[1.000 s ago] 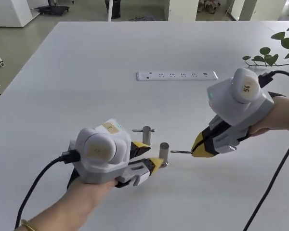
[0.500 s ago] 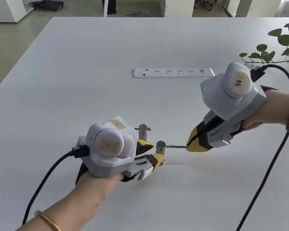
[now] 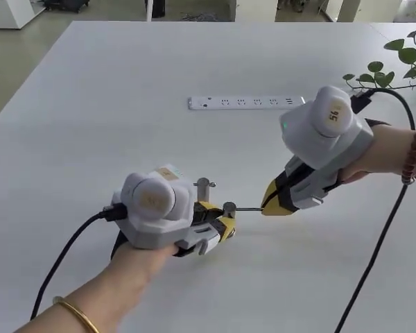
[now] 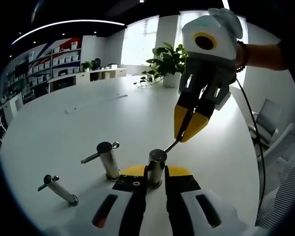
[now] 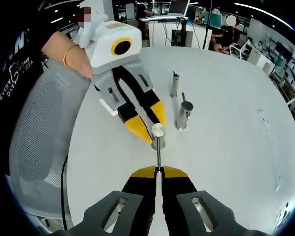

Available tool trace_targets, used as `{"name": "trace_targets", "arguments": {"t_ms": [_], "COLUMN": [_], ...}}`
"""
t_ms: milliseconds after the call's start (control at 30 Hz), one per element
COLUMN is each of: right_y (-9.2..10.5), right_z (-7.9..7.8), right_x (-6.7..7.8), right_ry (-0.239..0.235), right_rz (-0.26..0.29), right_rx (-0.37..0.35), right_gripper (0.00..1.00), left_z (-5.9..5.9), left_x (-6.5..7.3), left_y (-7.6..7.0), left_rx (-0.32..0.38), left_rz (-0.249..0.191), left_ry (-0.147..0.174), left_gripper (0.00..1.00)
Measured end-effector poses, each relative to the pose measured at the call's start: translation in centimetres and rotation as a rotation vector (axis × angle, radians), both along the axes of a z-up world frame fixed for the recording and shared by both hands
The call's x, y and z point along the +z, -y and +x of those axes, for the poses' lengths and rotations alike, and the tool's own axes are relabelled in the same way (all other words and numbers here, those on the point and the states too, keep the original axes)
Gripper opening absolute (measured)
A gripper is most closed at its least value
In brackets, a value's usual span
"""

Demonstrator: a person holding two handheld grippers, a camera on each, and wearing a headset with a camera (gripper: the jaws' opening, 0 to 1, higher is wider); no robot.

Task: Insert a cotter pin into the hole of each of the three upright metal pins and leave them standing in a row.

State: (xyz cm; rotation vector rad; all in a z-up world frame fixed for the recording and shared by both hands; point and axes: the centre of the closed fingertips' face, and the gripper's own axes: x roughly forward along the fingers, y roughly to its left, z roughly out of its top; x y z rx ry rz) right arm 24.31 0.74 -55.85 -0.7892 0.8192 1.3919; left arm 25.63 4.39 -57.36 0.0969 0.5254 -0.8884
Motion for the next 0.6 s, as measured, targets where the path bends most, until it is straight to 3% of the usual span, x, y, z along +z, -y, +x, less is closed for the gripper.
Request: {"name": "trace_targets", "arguments": {"t_ms": [233,600], "right_y": [-0.6,-1.5], "right_z": [0.1,0.2], "right_x": [0.0,-0.2], "right_ry": [-0.002,-0.014], "right_rz": [0.003,0.012], "right_rx": [0.011,0.004], "right_gripper": [0.00,0.00], "left_z": [0.0,-0.1], "left_x": [-0.2,-0.7], "left_y": [0.0,-0.1], "left_rx": [0.006,0.060], "left_rz": [-0.009,-0.061], "left_ry": [-0.014,-0.057], "left_gripper": [0.12,0.12]}}
